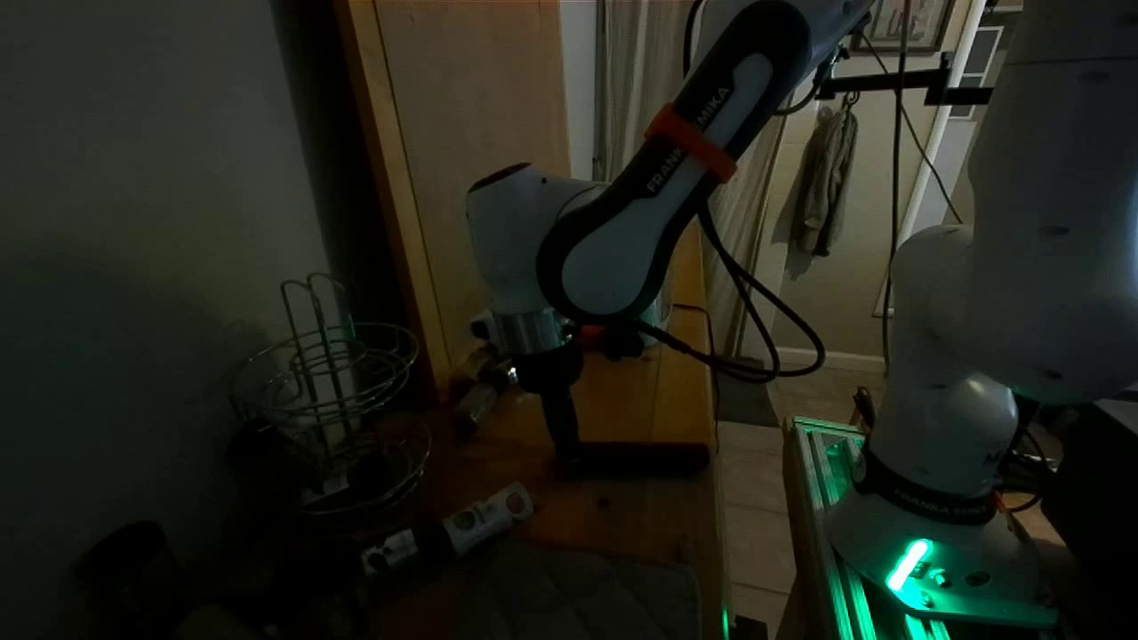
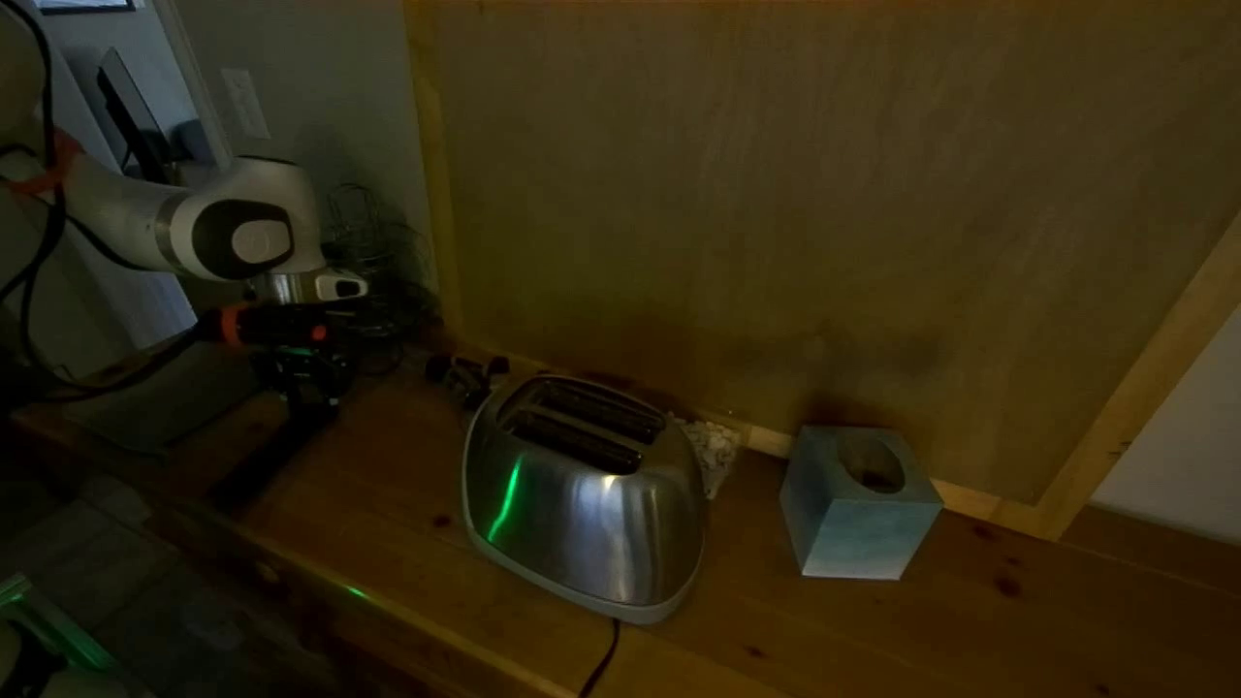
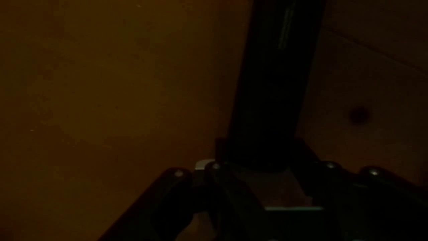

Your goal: Move the remote control to the right then flip it over.

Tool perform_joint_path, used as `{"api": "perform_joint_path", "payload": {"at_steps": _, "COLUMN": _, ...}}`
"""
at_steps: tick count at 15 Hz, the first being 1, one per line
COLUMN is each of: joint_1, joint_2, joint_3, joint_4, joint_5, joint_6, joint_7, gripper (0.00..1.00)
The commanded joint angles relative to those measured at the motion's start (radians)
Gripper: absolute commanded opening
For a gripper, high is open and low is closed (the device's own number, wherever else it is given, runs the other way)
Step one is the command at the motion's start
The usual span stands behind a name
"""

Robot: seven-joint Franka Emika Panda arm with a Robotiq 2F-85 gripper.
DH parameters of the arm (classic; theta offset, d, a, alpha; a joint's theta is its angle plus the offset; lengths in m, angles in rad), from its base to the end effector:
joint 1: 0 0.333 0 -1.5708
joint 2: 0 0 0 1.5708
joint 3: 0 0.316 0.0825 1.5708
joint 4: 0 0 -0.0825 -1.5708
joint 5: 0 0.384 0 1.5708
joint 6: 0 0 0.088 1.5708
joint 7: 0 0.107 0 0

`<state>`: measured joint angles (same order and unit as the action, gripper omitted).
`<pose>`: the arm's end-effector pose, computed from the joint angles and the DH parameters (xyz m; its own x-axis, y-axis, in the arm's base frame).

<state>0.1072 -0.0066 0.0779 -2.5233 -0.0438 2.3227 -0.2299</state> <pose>0.4304 0.0797 0.2644 0.8834 0.4266 -0.1941 0.4314 -0.9020 -0.0186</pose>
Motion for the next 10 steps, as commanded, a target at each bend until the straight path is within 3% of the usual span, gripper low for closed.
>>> {"api": "perform_joint_path", "payload": {"at_steps": 1, "joint_1": -0.002, "joint_2": -0.032, "joint_3": 0.008, "joint_4": -0.001, "joint_5": 0.045, "joint_6": 0.007, "joint_7": -0.076, "gripper": 0.24}}
{"api": "perform_joint_path", "payload": {"at_steps": 10, "joint_1": 0.029, "joint_2": -0.183, "joint_3": -0.022, "joint_4": -0.017, "joint_5": 0.248, "joint_6": 0.015, "joint_7": -0.447, "gripper": 0.24}}
